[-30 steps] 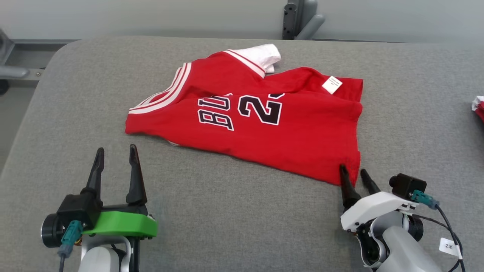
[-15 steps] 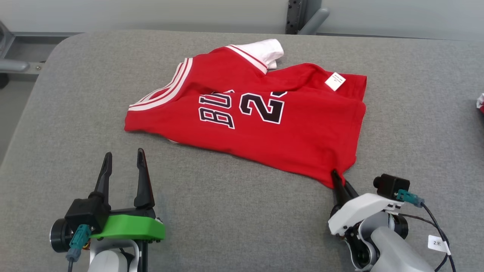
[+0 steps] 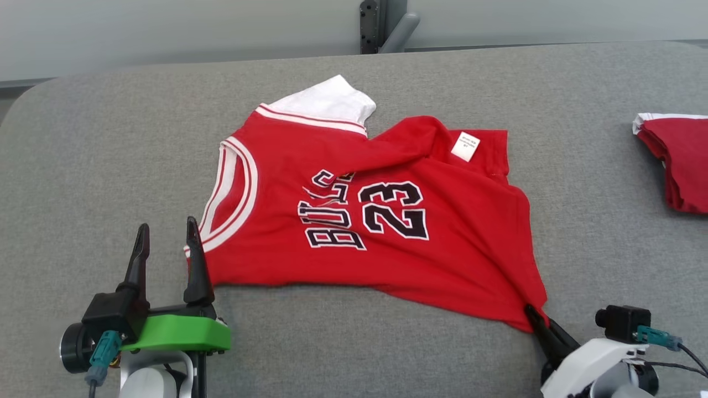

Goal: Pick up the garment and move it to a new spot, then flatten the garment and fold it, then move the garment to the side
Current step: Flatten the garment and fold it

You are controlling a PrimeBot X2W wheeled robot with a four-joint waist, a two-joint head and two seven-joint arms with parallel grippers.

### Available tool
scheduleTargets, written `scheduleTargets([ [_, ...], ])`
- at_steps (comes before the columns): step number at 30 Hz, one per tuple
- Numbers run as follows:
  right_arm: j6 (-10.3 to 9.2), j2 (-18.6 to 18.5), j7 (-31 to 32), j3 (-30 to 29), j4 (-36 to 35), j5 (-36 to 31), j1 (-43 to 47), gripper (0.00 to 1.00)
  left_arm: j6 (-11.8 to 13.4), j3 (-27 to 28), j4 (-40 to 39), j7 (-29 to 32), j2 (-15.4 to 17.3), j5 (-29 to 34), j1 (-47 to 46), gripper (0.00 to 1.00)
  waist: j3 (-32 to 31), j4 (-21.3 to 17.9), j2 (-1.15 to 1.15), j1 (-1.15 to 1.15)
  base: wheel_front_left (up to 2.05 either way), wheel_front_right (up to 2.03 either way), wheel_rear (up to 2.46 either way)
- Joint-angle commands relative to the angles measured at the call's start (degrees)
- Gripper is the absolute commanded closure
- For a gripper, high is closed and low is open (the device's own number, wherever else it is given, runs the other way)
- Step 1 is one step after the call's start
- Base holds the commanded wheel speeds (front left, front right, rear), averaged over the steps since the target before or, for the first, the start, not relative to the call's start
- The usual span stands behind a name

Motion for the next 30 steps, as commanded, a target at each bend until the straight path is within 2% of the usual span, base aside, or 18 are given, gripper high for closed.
scheduleTargets([
  [1, -0.26, -1.7, 0.6, 0.8, 0.1, 0.7, 2.0, 1.00, -0.1, 0.3, 0.0, -0.1, 0.1, 0.2, 1.1, 0.00, -0.4, -1.0, 0.00, 0.00, 0.00, 0.00, 0.00],
  [6, -0.25, -8.0, 0.5, 2.1, -3.5, 4.6, 5.2, 1.00, -0.6, 0.4, 0.8, -0.1, 0.1, 0.7, 1.6, 0.00, -1.2, -1.9, 0.00, 0.00, 0.00, 0.00, 0.00],
  [9, -0.25, -11.0, 0.4, 1.9, -2.7, 3.9, 5.9, 1.00, -1.0, 0.3, 1.4, -0.1, 0.1, 0.5, 2.2, 0.00, -1.6, -2.6, 0.00, 0.00, 0.00, 0.00, 0.00],
  [10, -0.24, -11.2, 0.3, 1.2, -2.2, 3.5, 5.7, 0.87, -1.2, 0.2, 1.7, -0.2, 0.1, 0.4, 2.3, 0.00, -1.7, -2.8, 0.00, 0.00, 0.00, 0.00, 0.00],
  [11, -0.22, -10.9, 0.3, 0.6, -1.9, 3.1, 5.3, 0.08, -1.3, 0.0, 2.2, -0.1, 0.1, 0.3, 2.5, 0.00, -1.9, -2.9, 0.00, 0.00, 0.00, 0.00, 0.00],
  [12, -0.20, -10.6, 0.2, -0.1, -1.7, 2.6, 4.9, 0.00, -1.4, -0.1, 2.5, -0.2, 0.1, 0.2, 2.6, 0.00, -2.1, -3.1, 0.00, 0.00, 0.00, 0.00, 0.00],
  [18, -0.17, -7.1, 0.1, -5.0, -3.7, 1.8, 2.4, 0.00, -1.6, -0.8, 3.0, -0.2, 0.1, 0.6, 2.7, 0.00, -2.8, -3.6, 0.00, 0.00, 0.00, 0.00, 0.00],
  [21, -0.17, -7.5, 1.0, -5.5, -4.4, 1.4, -0.9, 0.00, -1.8, -1.2, 2.5, -0.1, 0.1, 1.5, 2.2, 0.00, -2.5, -3.5, 0.00, 0.00, 0.00, 0.00, 0.00],
  [30, -0.16, -5.1, 7.9, -7.1, 2.2, -3.1, -15.2, 0.00, -2.4, -3.5, 0.5, -0.2, 0.1, 3.6, 0.3, 0.00, -0.1, -1.7, 0.00, 0.00, 0.00, 0.00, 0.00],
])
